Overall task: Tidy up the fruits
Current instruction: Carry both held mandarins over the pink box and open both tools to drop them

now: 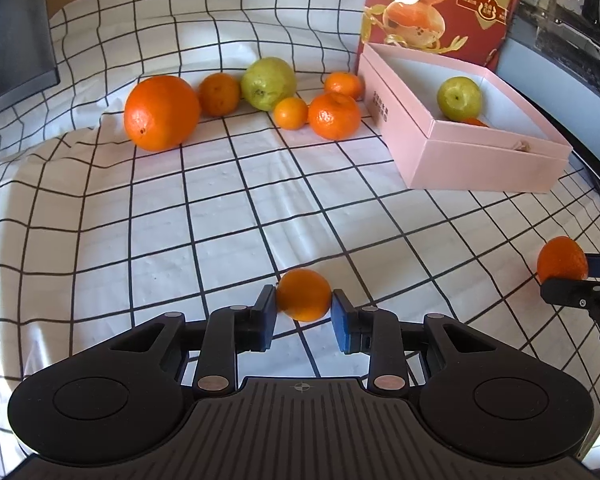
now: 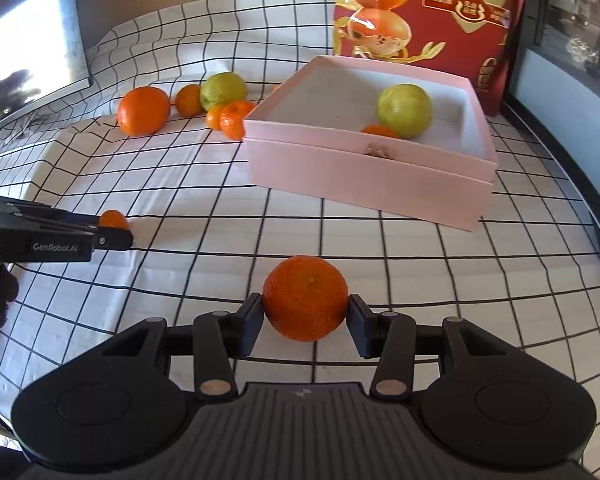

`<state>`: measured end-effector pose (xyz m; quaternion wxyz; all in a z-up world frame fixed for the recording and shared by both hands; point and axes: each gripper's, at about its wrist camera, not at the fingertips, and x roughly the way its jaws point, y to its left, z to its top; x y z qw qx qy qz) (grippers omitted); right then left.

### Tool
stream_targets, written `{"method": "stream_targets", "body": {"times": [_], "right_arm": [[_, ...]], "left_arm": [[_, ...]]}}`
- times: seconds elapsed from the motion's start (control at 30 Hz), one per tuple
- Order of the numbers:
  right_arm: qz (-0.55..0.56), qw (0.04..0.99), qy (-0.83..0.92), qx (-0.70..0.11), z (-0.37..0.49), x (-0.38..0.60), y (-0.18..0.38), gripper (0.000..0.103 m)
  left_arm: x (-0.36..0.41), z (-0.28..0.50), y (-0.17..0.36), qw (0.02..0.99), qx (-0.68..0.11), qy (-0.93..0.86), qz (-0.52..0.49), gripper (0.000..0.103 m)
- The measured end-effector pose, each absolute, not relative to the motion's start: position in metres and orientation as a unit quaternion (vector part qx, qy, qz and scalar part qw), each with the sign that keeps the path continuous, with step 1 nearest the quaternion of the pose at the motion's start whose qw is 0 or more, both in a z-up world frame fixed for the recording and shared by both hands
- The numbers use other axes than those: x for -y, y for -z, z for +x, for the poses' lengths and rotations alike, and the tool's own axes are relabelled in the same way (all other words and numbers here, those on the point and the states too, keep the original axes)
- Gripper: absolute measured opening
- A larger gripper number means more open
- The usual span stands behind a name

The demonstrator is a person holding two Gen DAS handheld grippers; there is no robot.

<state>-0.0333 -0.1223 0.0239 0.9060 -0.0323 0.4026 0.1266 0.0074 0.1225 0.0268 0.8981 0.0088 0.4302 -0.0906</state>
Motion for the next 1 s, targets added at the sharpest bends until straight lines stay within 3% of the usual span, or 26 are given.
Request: {"method": "stream_targets", "body": {"times": [0.43, 0.8, 0.9, 1.0], "right_arm": [[-0.023, 0.912, -0.099, -0.397, -0.029, 0.143, -0.033, 0.045], [-0.015, 0.953, -0.103, -0.285, 0.030, 0.177, -0.147, 0.045], [0.009, 0.955, -0.098, -0.281, 0.058, 0.189, -0.170, 0.045], [0.010, 0.957, -0.084, -0.278, 0.079, 0.194, -0.175, 0.045]], "left_arm": [[-0.099, 0.005, -0.043, 0.895, -0.421, 0.149, -0.020, 0.032], [-0.024, 0.081, -0.163, 0.923, -0.284, 0.257, -0.025, 0.032], [-0.006, 0.112, -0.163, 0.914, -0.302, 0.263, -0.060, 0.033], [0.014, 0.147, -0.137, 0.878, -0.373, 0.276, -0.117, 0.033]]}}
